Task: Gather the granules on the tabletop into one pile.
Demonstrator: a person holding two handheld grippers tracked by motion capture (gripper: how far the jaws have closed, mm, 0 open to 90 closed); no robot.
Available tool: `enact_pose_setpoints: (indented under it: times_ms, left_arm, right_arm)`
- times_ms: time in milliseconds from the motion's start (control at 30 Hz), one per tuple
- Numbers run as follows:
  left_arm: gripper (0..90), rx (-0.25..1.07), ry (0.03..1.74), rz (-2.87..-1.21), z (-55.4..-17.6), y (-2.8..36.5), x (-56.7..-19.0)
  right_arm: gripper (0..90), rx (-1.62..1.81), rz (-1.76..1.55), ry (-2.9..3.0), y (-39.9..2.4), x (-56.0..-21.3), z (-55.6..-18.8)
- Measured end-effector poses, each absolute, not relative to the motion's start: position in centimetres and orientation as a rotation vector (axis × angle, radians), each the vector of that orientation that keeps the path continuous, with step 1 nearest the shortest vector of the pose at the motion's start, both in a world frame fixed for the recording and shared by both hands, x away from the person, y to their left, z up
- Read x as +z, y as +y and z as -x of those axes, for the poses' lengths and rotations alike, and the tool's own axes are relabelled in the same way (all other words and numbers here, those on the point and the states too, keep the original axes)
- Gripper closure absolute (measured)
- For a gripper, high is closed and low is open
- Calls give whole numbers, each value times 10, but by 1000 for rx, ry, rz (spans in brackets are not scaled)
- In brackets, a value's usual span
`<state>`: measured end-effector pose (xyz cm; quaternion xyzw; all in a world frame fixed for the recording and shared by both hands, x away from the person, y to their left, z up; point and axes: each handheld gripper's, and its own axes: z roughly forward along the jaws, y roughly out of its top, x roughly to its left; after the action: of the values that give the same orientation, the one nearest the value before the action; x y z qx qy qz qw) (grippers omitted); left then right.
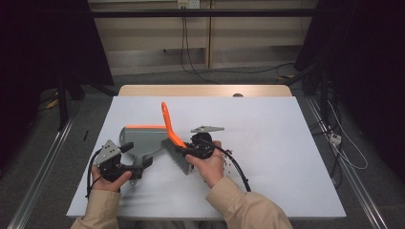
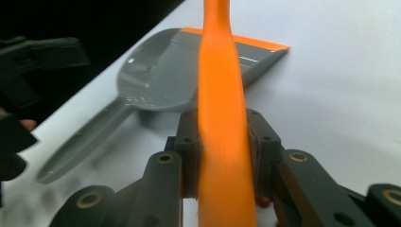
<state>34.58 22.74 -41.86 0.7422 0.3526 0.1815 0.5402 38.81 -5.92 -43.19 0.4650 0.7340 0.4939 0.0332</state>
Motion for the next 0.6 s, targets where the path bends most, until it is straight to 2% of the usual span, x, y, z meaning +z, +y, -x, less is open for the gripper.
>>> enact_pose_setpoints:
  times_ms: [600]
  left_arm:
    - [48, 433, 838, -1770, -346, 226, -419]
  right_arm:
    - [715, 1444, -1490, 2212, -96, -432, -391]
